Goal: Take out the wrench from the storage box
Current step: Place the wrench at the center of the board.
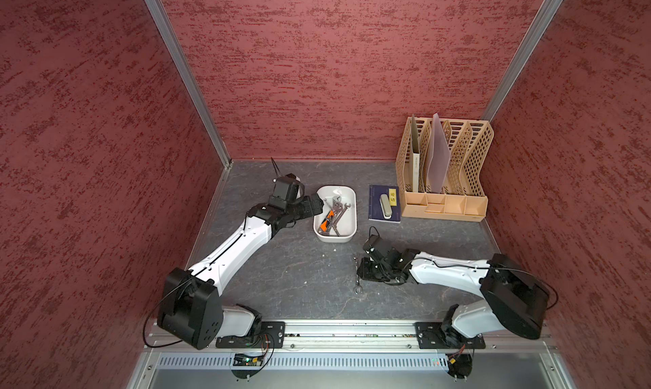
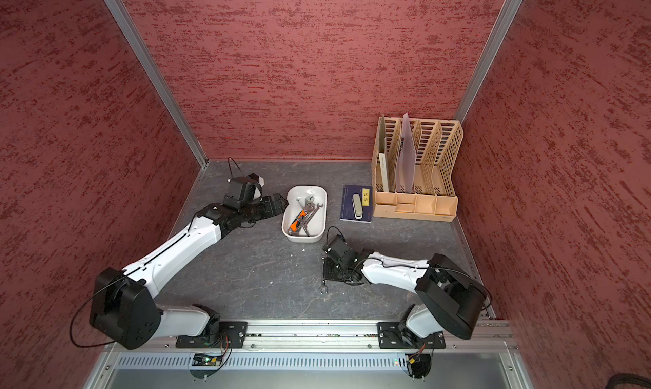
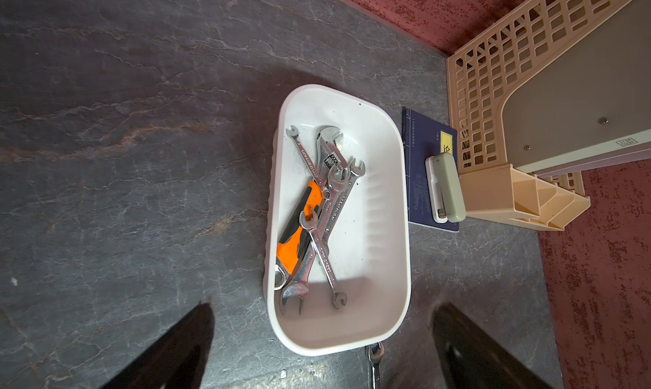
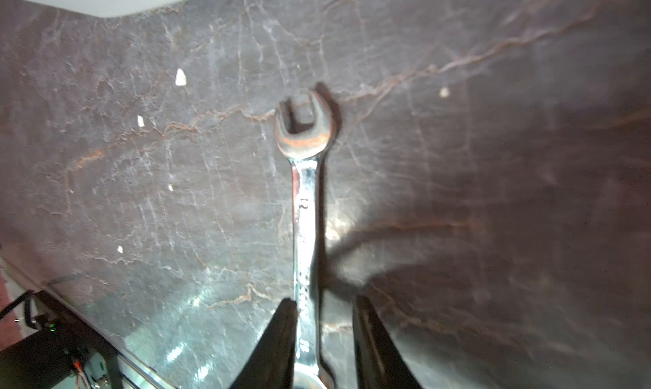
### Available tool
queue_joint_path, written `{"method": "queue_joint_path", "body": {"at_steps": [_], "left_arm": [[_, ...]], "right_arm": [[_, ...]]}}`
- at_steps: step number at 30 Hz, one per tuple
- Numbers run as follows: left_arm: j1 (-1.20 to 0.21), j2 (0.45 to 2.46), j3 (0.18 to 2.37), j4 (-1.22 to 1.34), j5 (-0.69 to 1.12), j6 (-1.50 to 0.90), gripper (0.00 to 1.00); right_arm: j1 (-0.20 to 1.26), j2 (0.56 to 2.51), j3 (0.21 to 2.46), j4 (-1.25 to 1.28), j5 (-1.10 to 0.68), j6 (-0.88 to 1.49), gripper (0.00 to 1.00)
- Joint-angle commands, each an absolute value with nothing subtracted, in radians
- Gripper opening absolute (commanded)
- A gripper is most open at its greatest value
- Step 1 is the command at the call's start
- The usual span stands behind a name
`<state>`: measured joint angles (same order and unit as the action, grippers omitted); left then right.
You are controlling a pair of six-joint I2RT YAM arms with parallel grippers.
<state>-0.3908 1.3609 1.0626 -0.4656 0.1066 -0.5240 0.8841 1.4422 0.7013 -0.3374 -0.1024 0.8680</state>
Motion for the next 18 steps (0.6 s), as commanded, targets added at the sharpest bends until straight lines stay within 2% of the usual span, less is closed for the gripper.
{"method": "queue_joint_path", "body": {"at_steps": [1,8,18], "left_arm": [[-0.374,1.347,1.103,-0.510,0.131,-0.511,1.00],[-0.317,1.361,1.126,-0.548,0.171,-0.521,1.00],[-0.301,1.406,1.139,-0.538,0.165,-0.504,1.00]], "right_arm": [[0.893,1.400,0.840,-0.526,-0.010,0.758,0.35],[0.880,1.547,1.171,-0.697,0.044,0.578,0.38],[0.774,1.921,1.602,-0.760,-0.086,0.336,0.42]]}}
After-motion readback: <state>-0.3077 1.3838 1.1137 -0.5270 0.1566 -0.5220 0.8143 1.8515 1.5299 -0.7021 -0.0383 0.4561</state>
